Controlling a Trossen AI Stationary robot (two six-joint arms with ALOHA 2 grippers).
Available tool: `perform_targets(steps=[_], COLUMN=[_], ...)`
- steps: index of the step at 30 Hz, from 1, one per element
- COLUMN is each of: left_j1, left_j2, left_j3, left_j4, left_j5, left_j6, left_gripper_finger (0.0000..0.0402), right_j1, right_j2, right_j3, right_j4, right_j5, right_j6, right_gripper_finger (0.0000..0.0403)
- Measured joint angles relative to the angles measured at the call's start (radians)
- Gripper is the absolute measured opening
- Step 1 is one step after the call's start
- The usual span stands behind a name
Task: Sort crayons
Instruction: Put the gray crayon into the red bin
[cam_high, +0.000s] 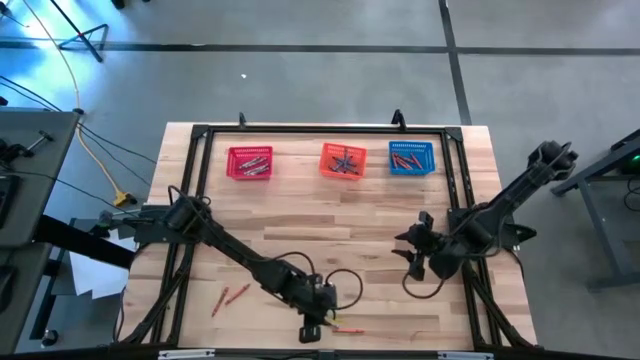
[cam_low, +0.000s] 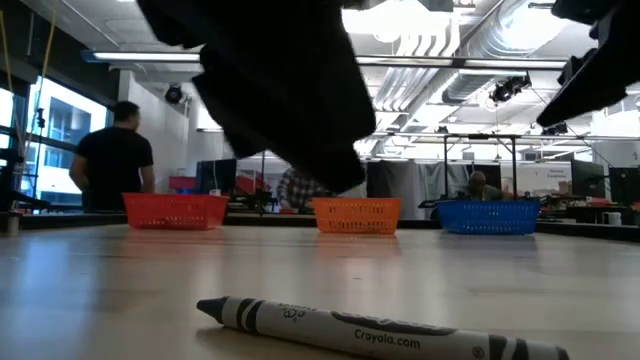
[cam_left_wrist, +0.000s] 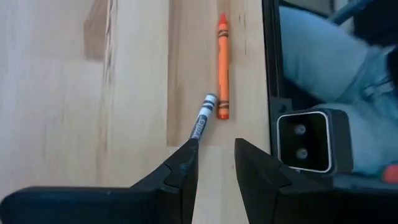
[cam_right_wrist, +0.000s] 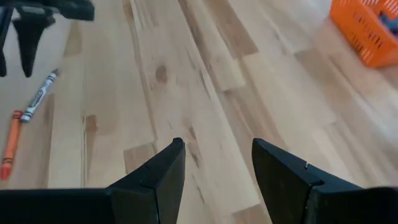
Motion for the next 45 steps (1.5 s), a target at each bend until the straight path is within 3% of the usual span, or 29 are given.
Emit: perform_targets(steps=[6, 14, 26, 33, 45], left_j1=[-0.02, -0.06, -0.097, -0.098, -0.06], left_j2=[0.069, 0.145, 0.206, 0.223, 0.244], left_j3=[0.144, 0.286, 0.309, 0.304, 0.305], left_j4=[-0.167, -0.346, -0.345, -0.368, -0.368], left_j5=[-0.066, -0.254, -0.234, -0.307, -0.321], left_j6=[0.215, 0.438, 0.407, 0.407, 0.358], left_gripper_finger=[0.0092, 0.0092, 0.0092, 0.0092, 0.0084], right_j1=[0.0, 0.002, 0.002, 0.002, 0.003], right_j2=[0.088, 0.143, 0.141, 0.141, 0.141], right_j3=[0.0, 0.0, 0.0, 0.0, 0.0], right_j4=[0.014, 0.032, 0.048, 0.057, 0.056], right_j5=[-0.013, -0.036, -0.037, -0.036, -0.036], right_j6=[0.071, 0.08, 0.098, 0.097, 0.095], right_gripper_finger=[0.0181, 0.0181, 0.0181, 0.0181, 0.0181])
